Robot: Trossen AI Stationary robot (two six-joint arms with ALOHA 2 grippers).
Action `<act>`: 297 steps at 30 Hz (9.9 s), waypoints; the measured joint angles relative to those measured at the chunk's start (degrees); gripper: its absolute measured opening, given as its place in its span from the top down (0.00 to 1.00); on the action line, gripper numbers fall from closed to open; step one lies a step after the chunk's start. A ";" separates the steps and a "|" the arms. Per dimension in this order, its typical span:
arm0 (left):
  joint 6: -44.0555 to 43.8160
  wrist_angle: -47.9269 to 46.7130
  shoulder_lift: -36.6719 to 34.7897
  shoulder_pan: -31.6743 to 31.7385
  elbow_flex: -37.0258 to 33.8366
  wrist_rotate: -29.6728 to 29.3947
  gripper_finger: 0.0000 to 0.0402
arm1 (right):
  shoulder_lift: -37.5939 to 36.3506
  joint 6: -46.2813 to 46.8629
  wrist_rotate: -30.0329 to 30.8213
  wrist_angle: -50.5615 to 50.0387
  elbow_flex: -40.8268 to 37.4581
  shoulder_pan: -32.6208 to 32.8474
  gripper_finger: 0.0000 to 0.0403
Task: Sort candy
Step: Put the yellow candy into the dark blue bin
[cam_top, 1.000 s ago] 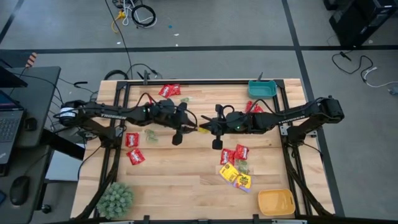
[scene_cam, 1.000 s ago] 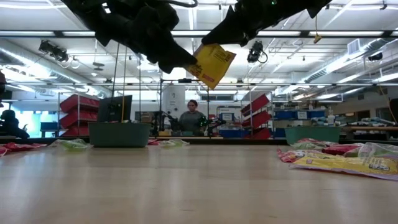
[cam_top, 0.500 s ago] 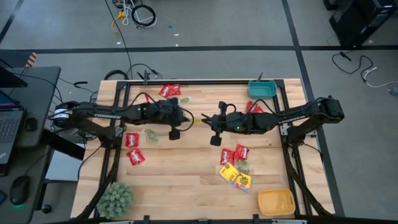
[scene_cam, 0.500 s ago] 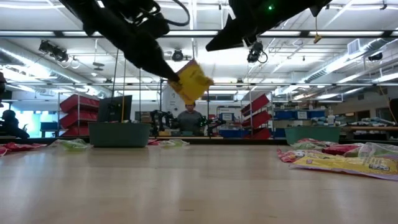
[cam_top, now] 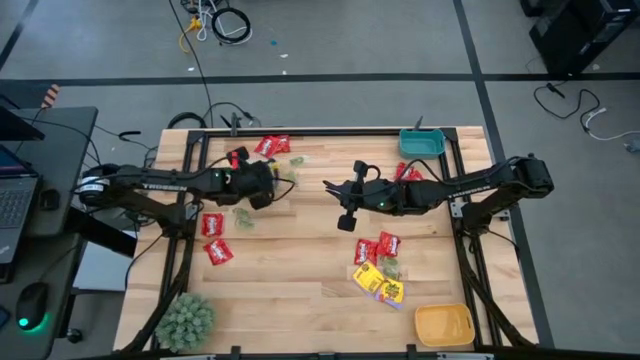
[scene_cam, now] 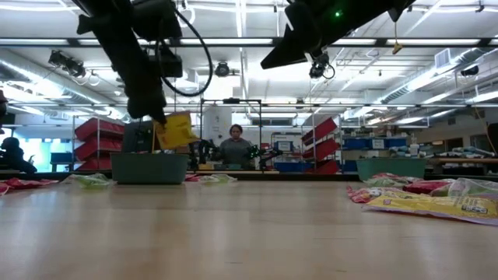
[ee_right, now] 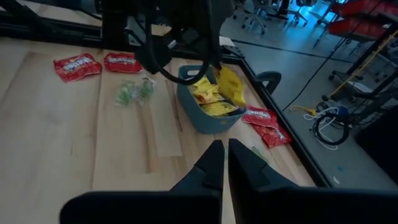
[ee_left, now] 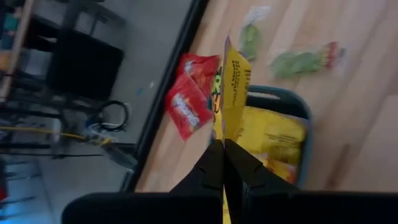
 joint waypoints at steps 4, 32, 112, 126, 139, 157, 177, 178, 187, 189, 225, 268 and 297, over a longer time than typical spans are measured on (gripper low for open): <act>-0.06 0.52 1.78 0.59 -0.94 -0.66 1.00 | 0.00 -0.15 0.00 -0.04 0.00 0.00 0.98; 2.70 -3.13 3.79 3.37 -1.84 10.97 0.68 | 0.00 -0.83 -0.02 -1.56 0.00 0.00 0.97; 0.30 44.37 -8.78 13.77 -18.69 54.10 1.00 | 10.80 51.55 -33.78 -33.81 -3.22 14.64 0.54; -0.03 44.31 -8.76 13.77 -18.69 54.10 1.00 | 13.56 51.82 -30.10 -31.78 -3.04 15.70 0.74; -0.03 43.94 -8.74 13.77 -18.69 54.10 1.00 | 13.75 49.56 -28.03 -31.35 -3.15 15.22 1.00; -0.08 43.85 -8.74 13.77 -18.67 54.10 1.00 | 1.14 45.46 -15.46 -38.69 -3.34 9.95 1.00; -0.16 42.24 -8.74 13.75 -18.65 55.60 1.00 | 12.01 49.70 -25.63 -37.24 -3.11 10.70 0.47; -0.16 42.15 -8.74 13.75 -18.65 55.60 1.00 | 12.30 49.20 -25.59 -37.06 -3.03 10.68 0.47; -0.17 41.82 -8.74 13.75 -18.65 55.60 1.00 | 12.95 47.34 -22.77 -33.84 -3.15 10.52 0.71; -0.18 41.78 -8.74 13.75 -18.65 55.60 1.00 | 13.03 45.74 -22.34 -32.30 -3.15 10.49 0.84; -10.88 57.37 -8.19 7.07 -17.92 59.71 0.55 | 3.65 14.91 1.22 2.83 -3.23 0.88 1.00; -0.15 22.28 1.05 6.77 5.46 48.03 0.99 | 3.67 7.97 3.89 4.02 -3.15 -1.14 0.98; -22.28 -21.62 5.82 10.68 5.46 12.44 1.00 | 3.67 7.82 5.51 3.67 -3.15 -1.90 0.81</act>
